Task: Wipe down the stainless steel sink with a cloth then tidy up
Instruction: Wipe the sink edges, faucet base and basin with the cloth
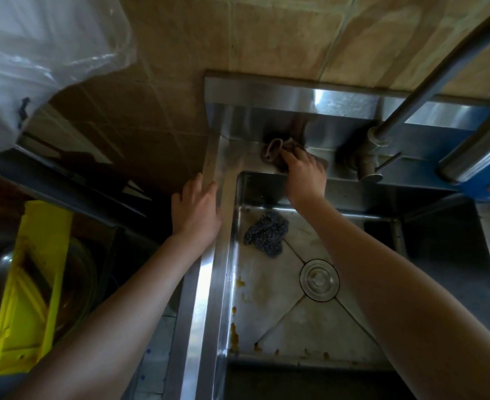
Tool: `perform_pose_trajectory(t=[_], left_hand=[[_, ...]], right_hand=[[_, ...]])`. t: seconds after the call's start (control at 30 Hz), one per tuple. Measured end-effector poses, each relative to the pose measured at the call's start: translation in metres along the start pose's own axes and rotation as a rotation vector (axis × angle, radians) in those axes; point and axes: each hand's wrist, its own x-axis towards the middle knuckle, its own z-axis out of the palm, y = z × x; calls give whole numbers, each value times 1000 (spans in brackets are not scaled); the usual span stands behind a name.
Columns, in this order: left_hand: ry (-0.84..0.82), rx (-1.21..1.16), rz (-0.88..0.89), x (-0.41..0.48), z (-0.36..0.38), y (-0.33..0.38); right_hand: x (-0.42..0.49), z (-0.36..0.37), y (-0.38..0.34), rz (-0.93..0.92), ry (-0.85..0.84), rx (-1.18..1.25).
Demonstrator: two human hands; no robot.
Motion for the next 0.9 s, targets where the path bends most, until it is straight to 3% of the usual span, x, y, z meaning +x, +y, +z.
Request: perform_pose_trajectory(t=[0.17, 0.33, 0.67, 0.9], left_hand=[[-49, -76, 40, 2, 2, 0], [-120, -112, 61, 2, 4, -8], [-90, -122, 58, -6, 0, -14], [-95, -151, -11, -57, 9, -31]], right_hand=[[-7, -6, 35, 301, 26, 22], [-1, -1, 18, 394, 45, 68], [5, 20, -74, -69, -97, 74], [-27, 22, -78, -213, -120, 196]])
